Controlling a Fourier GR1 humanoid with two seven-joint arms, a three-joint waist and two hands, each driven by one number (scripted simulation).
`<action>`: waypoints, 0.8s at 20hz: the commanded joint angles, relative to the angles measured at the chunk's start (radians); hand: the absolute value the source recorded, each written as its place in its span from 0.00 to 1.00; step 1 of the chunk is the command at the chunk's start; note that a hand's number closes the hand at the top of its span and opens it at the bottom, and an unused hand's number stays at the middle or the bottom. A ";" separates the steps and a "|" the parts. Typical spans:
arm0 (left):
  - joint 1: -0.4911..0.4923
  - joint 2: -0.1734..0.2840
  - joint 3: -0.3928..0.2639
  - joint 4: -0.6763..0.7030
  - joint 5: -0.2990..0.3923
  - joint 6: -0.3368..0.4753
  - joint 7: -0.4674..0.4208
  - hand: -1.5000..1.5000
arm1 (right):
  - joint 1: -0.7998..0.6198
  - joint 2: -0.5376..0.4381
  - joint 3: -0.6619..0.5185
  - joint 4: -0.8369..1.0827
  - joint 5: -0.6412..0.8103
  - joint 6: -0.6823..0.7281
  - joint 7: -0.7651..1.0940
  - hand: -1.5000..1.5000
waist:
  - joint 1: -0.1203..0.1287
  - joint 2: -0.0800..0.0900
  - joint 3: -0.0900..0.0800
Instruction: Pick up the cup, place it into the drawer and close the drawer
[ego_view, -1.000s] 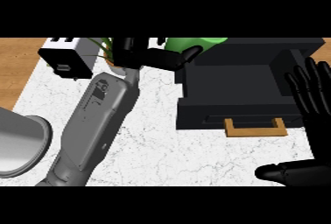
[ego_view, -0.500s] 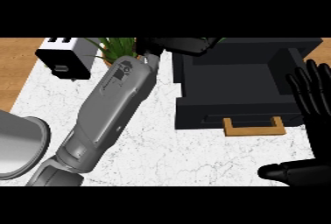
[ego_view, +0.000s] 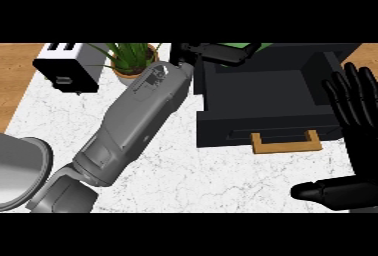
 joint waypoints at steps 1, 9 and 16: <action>-0.017 0.000 -0.086 0.091 0.072 0.019 -0.046 1.00 | -0.041 -0.002 0.005 0.003 -0.009 -0.015 0.049 0.00 | -0.021 0.005 0.000; -0.076 0.000 -0.203 0.167 0.117 0.039 -0.037 1.00 | 0.020 0.027 0.045 -0.002 -0.008 0.017 -0.011 0.00 | -0.042 0.008 0.001; -0.108 0.000 -0.334 0.194 0.110 0.113 0.030 0.00 | -0.084 0.032 0.073 0.076 0.049 -0.008 -0.016 0.00 | -0.052 0.016 0.001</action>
